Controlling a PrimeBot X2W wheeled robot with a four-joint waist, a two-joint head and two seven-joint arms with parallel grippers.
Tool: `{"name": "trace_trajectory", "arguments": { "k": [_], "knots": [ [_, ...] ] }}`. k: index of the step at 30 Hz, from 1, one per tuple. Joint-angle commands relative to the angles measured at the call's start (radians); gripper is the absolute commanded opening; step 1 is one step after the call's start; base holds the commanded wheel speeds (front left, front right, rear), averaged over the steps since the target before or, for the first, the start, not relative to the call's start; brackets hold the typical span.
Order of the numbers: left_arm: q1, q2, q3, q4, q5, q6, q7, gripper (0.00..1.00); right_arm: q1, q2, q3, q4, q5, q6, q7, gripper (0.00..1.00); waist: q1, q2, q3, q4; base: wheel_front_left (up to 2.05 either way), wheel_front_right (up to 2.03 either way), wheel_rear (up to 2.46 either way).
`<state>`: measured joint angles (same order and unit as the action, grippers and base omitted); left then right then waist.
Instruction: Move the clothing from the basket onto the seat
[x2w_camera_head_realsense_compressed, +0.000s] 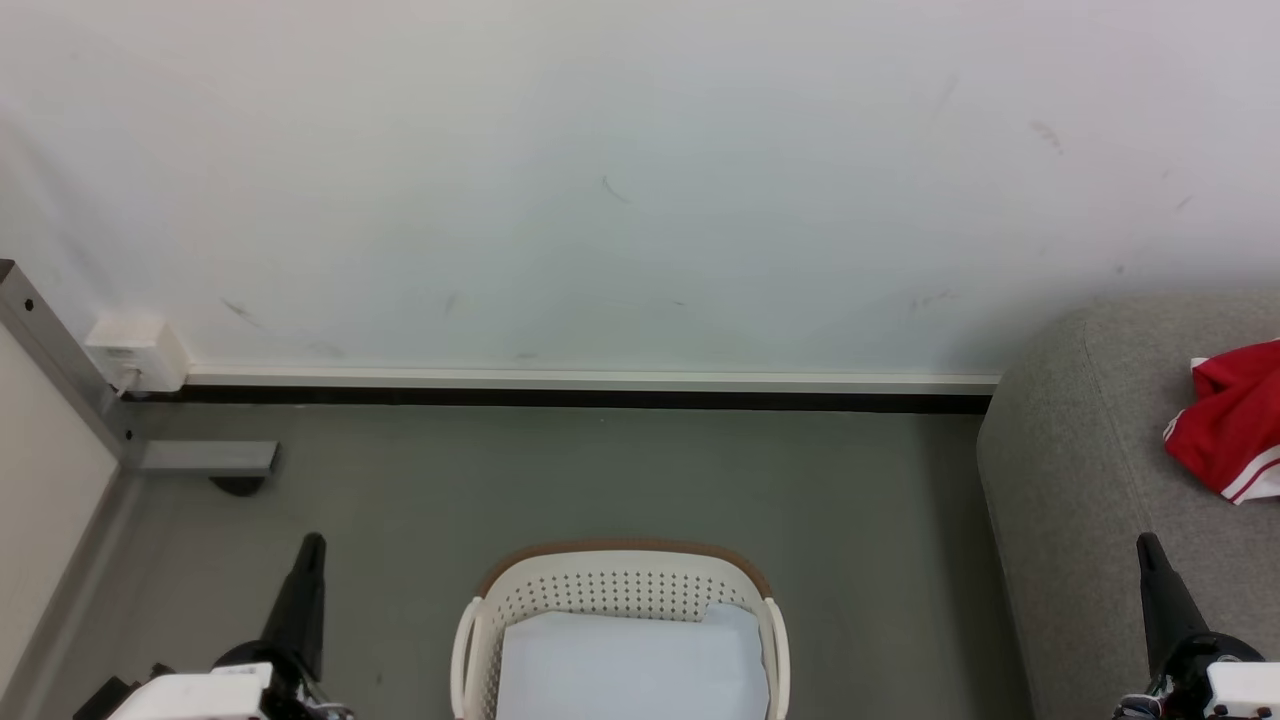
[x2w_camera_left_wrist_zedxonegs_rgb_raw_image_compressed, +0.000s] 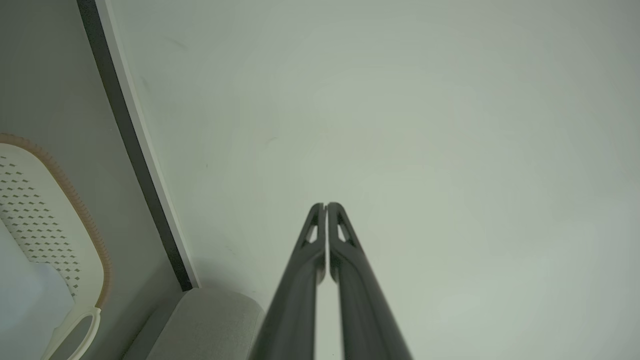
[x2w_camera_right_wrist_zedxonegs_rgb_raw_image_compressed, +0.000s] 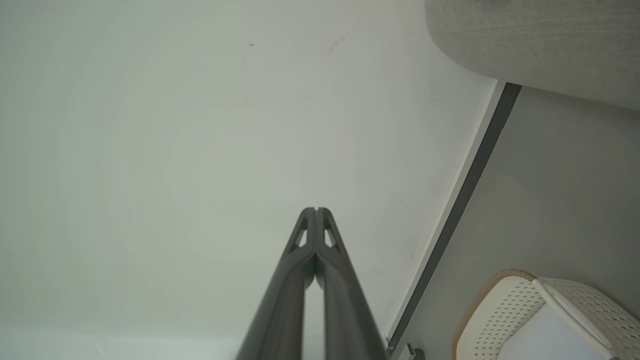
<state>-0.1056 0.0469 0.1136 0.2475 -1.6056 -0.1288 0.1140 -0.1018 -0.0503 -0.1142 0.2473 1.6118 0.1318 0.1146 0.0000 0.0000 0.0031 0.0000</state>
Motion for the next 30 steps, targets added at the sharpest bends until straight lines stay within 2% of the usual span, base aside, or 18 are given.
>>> {"name": "trace_trajectory", "arguments": {
  "k": [1,30],
  "knots": [
    [-0.007,0.006,0.002,-0.004,-0.013,-0.004,0.004,0.0,-0.012,0.001,-0.004,-0.005,0.001,-0.002,0.003,0.0,0.0,0.0,0.0,0.0,0.0,0.0,0.0],
    [-0.007,0.006,0.002,-0.004,-0.013,-0.005,0.004,0.0,-0.012,0.001,-0.003,-0.005,0.002,-0.002,0.003,0.0,0.0,0.0,0.0,0.0,0.0,0.0,0.0]
  ]
}}
